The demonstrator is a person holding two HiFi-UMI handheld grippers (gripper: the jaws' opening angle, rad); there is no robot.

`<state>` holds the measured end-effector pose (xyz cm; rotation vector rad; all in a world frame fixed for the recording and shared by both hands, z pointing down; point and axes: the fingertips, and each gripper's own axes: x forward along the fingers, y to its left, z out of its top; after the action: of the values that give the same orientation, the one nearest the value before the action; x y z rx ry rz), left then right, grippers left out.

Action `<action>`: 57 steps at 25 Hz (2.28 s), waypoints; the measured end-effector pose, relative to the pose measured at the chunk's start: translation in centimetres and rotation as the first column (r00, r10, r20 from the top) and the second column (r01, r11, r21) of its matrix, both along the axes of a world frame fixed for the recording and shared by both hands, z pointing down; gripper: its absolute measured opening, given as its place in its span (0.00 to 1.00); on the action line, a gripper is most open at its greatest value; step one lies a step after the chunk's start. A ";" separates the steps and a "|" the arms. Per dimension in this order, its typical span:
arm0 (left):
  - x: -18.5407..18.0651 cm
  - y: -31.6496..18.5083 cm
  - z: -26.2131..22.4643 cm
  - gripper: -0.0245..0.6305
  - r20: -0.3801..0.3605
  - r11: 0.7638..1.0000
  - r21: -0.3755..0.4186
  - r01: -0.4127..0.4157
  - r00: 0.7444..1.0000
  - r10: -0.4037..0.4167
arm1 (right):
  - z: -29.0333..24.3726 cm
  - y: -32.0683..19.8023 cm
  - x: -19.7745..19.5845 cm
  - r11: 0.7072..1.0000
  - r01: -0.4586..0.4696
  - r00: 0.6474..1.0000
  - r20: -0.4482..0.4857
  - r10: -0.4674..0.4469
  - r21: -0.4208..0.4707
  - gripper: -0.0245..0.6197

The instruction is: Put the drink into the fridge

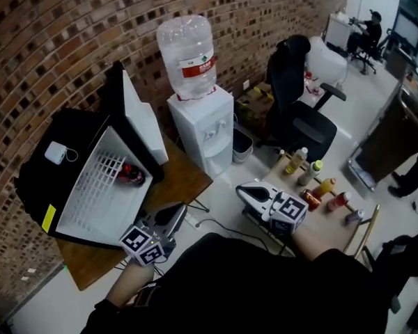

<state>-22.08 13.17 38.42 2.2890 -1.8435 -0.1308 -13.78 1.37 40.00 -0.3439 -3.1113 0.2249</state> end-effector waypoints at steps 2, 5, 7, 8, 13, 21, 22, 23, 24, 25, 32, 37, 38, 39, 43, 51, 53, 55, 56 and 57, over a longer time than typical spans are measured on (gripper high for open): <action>1.5 -2.6 0.3 0.03 0.008 0.999 -0.009 -0.051 0.999 0.051 | 0.6 -2.0 1.7 0.999 -0.040 0.999 -0.001 0.040 -0.005 0.05; 4.2 -6.5 0.8 0.03 0.003 0.990 -0.013 -0.140 0.990 0.140 | 1.8 -4.6 4.4 0.995 -0.099 0.995 -0.009 0.099 -0.009 0.05; 6.0 -9.0 1.5 0.03 0.003 0.981 -0.021 -0.195 0.981 0.195 | 2.6 -6.4 6.2 0.991 -0.137 0.991 -0.013 0.137 -0.014 0.05; 7.0 -10.3 1.9 0.03 0.007 0.974 -0.028 -0.223 0.975 0.223 | 3.1 -7.3 7.2 0.988 -0.157 0.988 -0.014 0.156 -0.017 0.05; 13.3 -17.0 5.3 0.03 0.013 0.919 -0.089 -0.384 0.922 0.386 | 5.8 -11.9 13.3 0.961 -0.276 0.961 -0.025 0.275 -0.032 0.05; 24.2 -26.0 11.6 0.03 -0.019 0.795 -0.161 -0.585 0.807 0.590 | 11.2 -18.5 22.5 0.880 -0.471 0.881 -0.074 0.467 -0.058 0.05; 25.4 -26.9 12.5 0.03 -0.024 0.780 -0.171 -0.602 0.794 0.607 | 11.9 -19.2 23.6 0.868 -0.493 0.869 -0.082 0.488 -0.055 0.05; 26.7 -27.7 13.3 0.03 -0.031 0.766 -0.178 -0.617 0.782 0.623 | 12.7 -19.9 24.8 0.855 -0.516 0.855 -0.090 0.510 -0.052 0.05; 27.9 -28.5 14.1 0.03 -0.039 0.753 -0.183 -0.632 0.770 0.637 | 13.4 -20.6 25.9 0.841 -0.539 0.841 -0.099 0.532 -0.051 0.05; 29.1 -29.2 14.8 0.03 -0.045 0.740 -0.188 -0.646 0.758 0.650 | 14.3 -21.1 27.1 0.826 -0.562 0.825 -0.112 0.554 -0.051 0.06; 33.9 -32.6 20.8 0.03 -0.084 0.673 -0.243 -0.699 0.706 0.703 | 21.3 -23.9 35.1 0.712 -0.702 0.698 -0.230 0.678 -0.028 0.06; 35.5 -33.7 23.9 0.03 -0.101 0.643 -0.283 -0.711 0.689 0.718 | 25.8 -25.5 38.0 0.644 -0.765 0.618 -0.313 0.721 -0.028 0.06; 35.6 -33.8 24.2 0.03 -0.102 0.639 -0.284 -0.715 0.685 0.721 | 26.6 -25.9 38.1 0.632 -0.774 0.604 -0.331 0.725 -0.029 0.06; 35.7 -33.8 24.3 0.03 -0.104 0.636 -0.284 -0.718 0.682 0.724 | 27.3 -26.3 38.1 0.622 -0.782 0.591 -0.352 0.726 -0.031 0.06; 35.1 -33.4 24.3 0.03 -0.105 0.641 -0.287 -0.711 0.689 0.717 | 30.1 -26.8 37.1 0.610 -0.788 0.570 -0.469 0.675 -0.079 0.38; 33.2 -32.9 24.8 0.03 -0.103 0.661 -0.289 -0.693 0.709 0.698 | 35.2 -28.7 36.0 0.436 -0.878 0.438 -0.696 0.569 -0.196 0.74; 32.9 -32.7 24.9 0.03 -0.106 0.666 -0.282 -0.690 0.713 0.694 | 36.8 -29.4 35.7 0.364 -0.904 0.395 -0.764 0.510 -0.224 0.88; 32.6 -32.4 25.0 0.03 -0.105 0.667 -0.284 -0.689 0.713 0.693 | 38.3 -30.1 35.3 0.320 -0.921 0.353 -0.820 0.450 -0.220 0.98; 32.3 -32.2 25.0 0.03 -0.104 0.666 -0.287 -0.688 0.713 0.693 | 38.8 -30.4 34.9 0.305 -0.926 0.341 -0.840 0.422 -0.222 0.98; 32.0 -32.0 25.1 0.03 -0.103 0.668 -0.291 -0.685 0.716 0.690 | 39.4 -30.7 34.4 0.289 -0.930 0.331 -0.857 0.396 -0.226 0.98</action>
<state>9.95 -18.86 63.51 2.5574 -0.7880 0.2782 20.66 -29.31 79.39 1.0776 -1.9835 1.2575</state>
